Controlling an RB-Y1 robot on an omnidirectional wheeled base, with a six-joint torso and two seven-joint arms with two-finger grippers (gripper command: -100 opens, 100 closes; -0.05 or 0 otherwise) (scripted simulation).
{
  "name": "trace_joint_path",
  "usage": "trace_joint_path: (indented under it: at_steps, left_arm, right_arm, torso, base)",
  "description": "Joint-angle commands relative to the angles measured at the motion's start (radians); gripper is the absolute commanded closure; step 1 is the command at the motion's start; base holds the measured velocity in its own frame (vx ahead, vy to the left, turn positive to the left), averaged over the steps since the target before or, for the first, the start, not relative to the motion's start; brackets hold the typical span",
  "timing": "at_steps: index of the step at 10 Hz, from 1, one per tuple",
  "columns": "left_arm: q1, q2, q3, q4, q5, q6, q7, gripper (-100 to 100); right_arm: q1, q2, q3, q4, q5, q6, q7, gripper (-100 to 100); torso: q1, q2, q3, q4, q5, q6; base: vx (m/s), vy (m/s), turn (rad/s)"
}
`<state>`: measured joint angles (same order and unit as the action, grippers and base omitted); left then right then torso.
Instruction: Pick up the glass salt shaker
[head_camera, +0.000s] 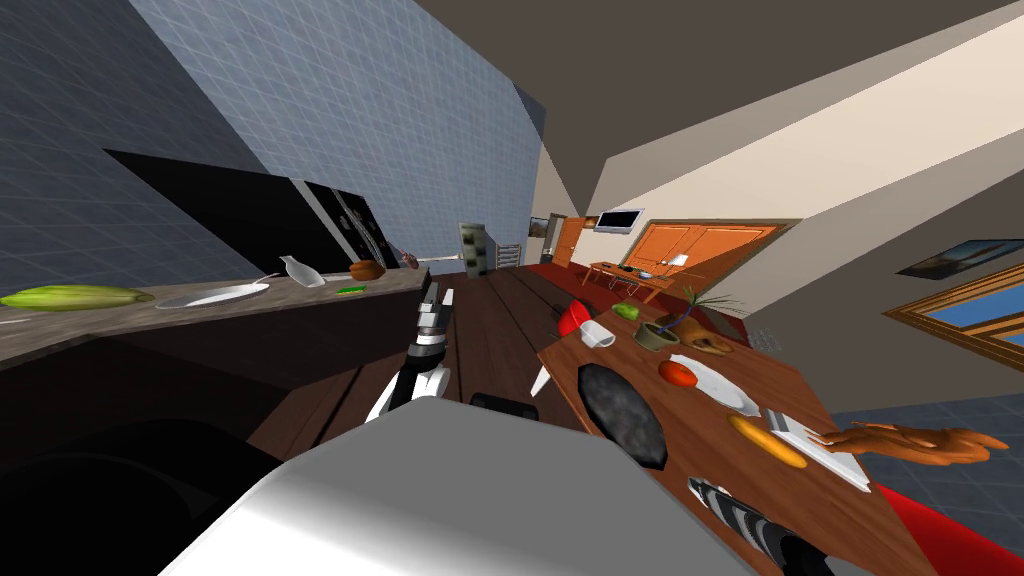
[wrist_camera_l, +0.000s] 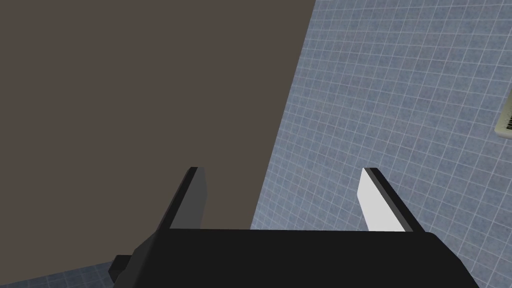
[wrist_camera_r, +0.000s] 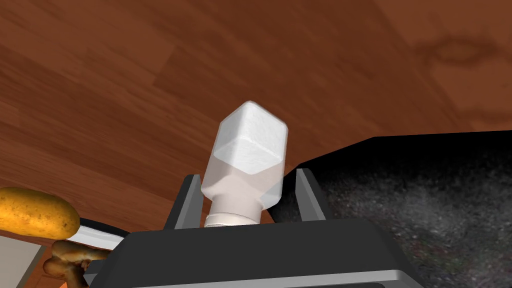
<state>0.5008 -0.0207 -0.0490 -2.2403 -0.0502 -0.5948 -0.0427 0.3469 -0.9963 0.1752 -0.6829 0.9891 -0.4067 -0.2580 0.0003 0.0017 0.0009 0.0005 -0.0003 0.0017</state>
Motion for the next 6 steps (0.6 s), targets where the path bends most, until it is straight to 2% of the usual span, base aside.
trace_joint_path:
  at_steps: [1, 4, 5, 6]
  left_arm:
    - [0.000, 0.000, 0.000, 0.000, 0.000, 0.000, 0.000, 0]
    - [0.000, 0.000, 0.000, 0.000, 0.000, 0.000, 0.000, 0]
    - [0.000, 0.000, 0.000, 0.000, 0.000, 0.000, 0.000, 0]
    - [0.000, 0.000, 0.000, 0.000, 0.000, 0.000, 0.000, 0]
  right_arm:
    - [0.000, 0.000, 0.000, 0.000, 0.000, 0.000, 0.000, 100]
    - [0.000, 0.000, 0.000, 0.000, 0.000, -0.001, 0.000, 100]
    - [0.000, -0.001, 0.000, 0.000, 0.000, 0.000, 0.000, 0]
    - [-0.013, 0.027, 0.000, 0.024, -0.009, 0.009, 0.027, 100]
  torso:
    - [0.000, 0.000, 0.000, 0.000, 0.000, 0.000]
    - [-0.002, -0.001, 0.000, 0.000, -0.002, 0.000]
    - [-0.002, -0.001, -0.001, 0.000, -0.002, 0.000]
    - [-0.002, -0.001, -0.001, 0.000, -0.002, 0.000]
  base:
    - [0.000, -0.006, -0.004]
    - [0.000, 0.000, 0.000]
    - [0.000, 0.000, 0.000]
    - [0.005, -0.026, 0.026]
